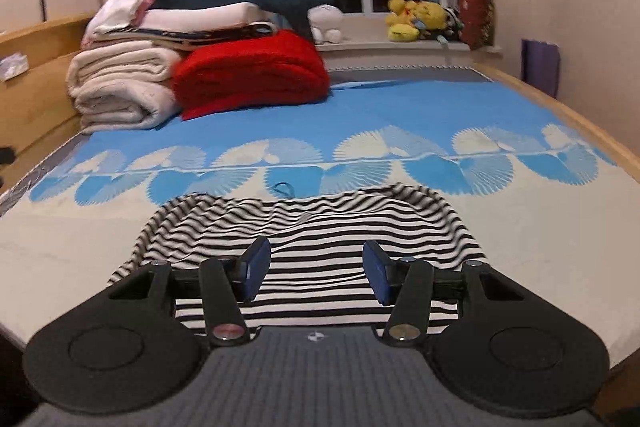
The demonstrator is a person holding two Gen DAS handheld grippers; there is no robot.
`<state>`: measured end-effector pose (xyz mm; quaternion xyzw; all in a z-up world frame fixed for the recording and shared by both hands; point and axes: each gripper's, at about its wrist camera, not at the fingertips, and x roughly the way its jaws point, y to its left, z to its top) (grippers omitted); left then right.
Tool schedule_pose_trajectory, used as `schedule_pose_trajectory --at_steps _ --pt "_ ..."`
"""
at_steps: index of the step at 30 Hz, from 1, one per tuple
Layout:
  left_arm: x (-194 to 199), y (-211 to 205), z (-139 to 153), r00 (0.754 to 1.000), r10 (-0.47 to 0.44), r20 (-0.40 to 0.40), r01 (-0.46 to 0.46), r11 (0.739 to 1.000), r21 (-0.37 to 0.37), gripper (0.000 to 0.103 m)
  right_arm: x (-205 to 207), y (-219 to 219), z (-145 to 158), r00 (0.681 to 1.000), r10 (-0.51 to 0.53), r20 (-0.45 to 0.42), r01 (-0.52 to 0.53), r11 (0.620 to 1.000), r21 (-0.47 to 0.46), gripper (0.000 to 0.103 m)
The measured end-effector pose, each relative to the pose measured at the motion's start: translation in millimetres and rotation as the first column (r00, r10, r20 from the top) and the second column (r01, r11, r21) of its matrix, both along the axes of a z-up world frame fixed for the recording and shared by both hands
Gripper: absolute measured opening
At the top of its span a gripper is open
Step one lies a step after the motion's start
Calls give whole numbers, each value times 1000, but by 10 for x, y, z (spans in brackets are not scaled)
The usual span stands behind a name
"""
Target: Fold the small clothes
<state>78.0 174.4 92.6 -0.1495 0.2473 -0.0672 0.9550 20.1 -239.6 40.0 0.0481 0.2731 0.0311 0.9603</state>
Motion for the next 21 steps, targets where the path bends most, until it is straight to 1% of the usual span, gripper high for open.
schedule_pose_trajectory --at_steps 3,8,11,13,14,16,17,19,21 --pt "-26 -36 13 1000 -19 4 19 999 27 80 -92 156 33 998 43 38 -42 999 -26 53" --pt "-44 -145 29 998 -51 31 49 997 64 82 -224 377 36 991 110 75 -98 984 -149 53" --pt "-32 -185 -24 997 -75 27 71 990 121 83 -229 443 23 990 120 77 -103 975 -195 53" --pt "11 -184 -194 996 -85 4 83 985 149 83 -182 459 13 992 107 62 -94 978 -188 53" --pt "78 -195 -222 996 -81 -34 86 982 168 83 -158 462 8 994 95 55 -84 980 -179 53" --pt "138 -188 -269 997 -72 -32 77 978 193 83 -101 465 1 996 78 39 -71 986 -152 53" --pt "173 -188 -300 997 -68 -47 76 976 206 83 -79 465 -5 997 71 32 -66 988 -140 53" --pt "219 -164 -342 996 -66 -68 78 975 206 83 -47 473 -17 998 55 13 -53 990 -130 53" --pt "226 -119 -343 997 -59 -58 68 981 183 83 -21 482 -19 999 41 -1 -41 991 -126 52"
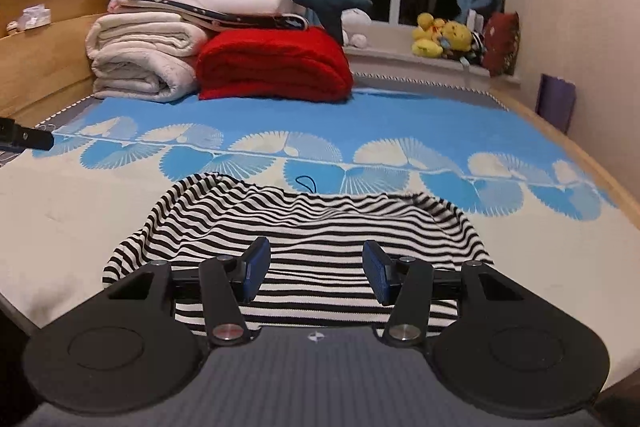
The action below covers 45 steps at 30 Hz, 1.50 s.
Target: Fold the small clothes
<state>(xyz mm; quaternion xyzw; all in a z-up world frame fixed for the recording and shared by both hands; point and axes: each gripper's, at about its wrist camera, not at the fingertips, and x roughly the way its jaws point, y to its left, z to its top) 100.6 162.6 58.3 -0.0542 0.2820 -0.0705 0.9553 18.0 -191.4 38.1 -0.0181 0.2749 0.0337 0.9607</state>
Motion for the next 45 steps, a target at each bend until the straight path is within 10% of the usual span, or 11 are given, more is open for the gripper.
schedule_pose_trajectory --at_steps 3,8,18,21,26,35,40,45 --pt "6 110 42 999 36 22 -34 996 -85 83 30 26 -1 1000 -3 -19 3 1000 -11 47" --pt "55 178 103 996 77 35 -70 985 -160 83 59 -40 -155 996 82 -46 -81 996 21 4" --pt "175 260 67 994 106 20 -102 983 -155 83 276 625 -396 948 311 -60 -311 950 12 6" --pt "185 316 50 992 128 10 -125 979 -161 83 329 1078 -523 895 440 -70 -444 895 -53 9" --pt "206 387 20 992 129 -15 -129 981 -146 83 457 1745 -777 821 562 -103 -572 807 -146 43" --pt "227 591 -8 984 171 -52 -177 970 -168 83 651 2546 -1365 692 667 -277 -716 584 -382 43" --pt "372 600 -81 983 141 -121 -160 973 -168 83 884 2572 -1347 737 607 -296 -676 661 -327 9" --pt "783 618 -432 967 55 -247 -137 935 -327 90 975 2295 -916 814 547 -197 -577 802 -154 6"
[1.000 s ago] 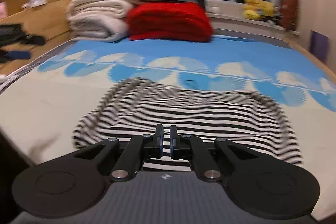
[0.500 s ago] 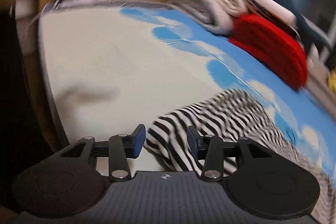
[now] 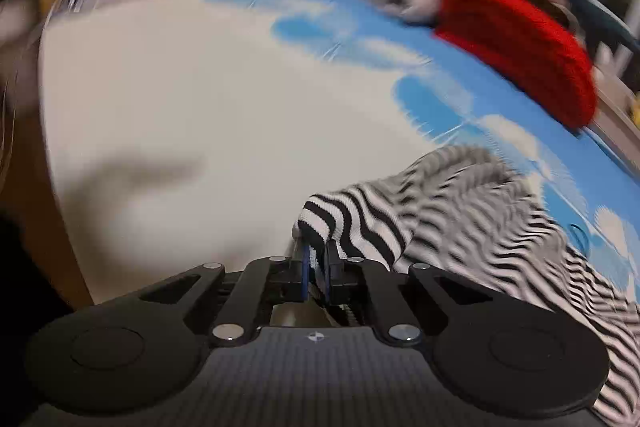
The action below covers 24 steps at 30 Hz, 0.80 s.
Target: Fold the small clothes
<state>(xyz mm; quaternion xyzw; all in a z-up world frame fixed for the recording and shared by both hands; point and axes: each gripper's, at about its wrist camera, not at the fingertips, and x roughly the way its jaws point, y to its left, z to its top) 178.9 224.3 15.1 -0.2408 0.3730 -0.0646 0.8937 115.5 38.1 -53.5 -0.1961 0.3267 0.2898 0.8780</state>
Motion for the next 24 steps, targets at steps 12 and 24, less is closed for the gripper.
schedule_pose_trajectory --at_steps 12,24 --pt "1239 -629 -1065 902 -261 -345 205 960 -192 100 -127 -524 335 998 -60 -11 61 982 177 6" --pt "1314 -928 -1117 897 -308 -316 273 950 -150 19 -202 -857 527 995 -84 -50 93 972 217 5"
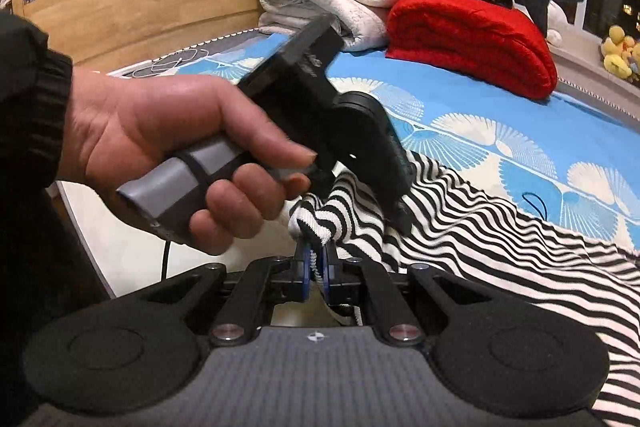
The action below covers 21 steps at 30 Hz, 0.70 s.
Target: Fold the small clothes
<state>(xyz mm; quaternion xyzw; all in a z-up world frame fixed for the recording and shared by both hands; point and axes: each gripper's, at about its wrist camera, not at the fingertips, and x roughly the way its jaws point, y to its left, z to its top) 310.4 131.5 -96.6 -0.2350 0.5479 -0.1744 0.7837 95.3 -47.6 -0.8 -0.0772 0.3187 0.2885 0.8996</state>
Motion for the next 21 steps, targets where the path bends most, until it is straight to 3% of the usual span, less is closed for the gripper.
schedule_pose_trajectory --at_steps 8,21 --pt "-236 67 297 997 9 79 -7 1000 -17 17 -121 -56 101 1000 6 -2 -6 998 61 5" --pt "-378 67 487 994 -6 114 5 1000 5 17 -282 -75 171 999 26 19 -26 999 39 5"
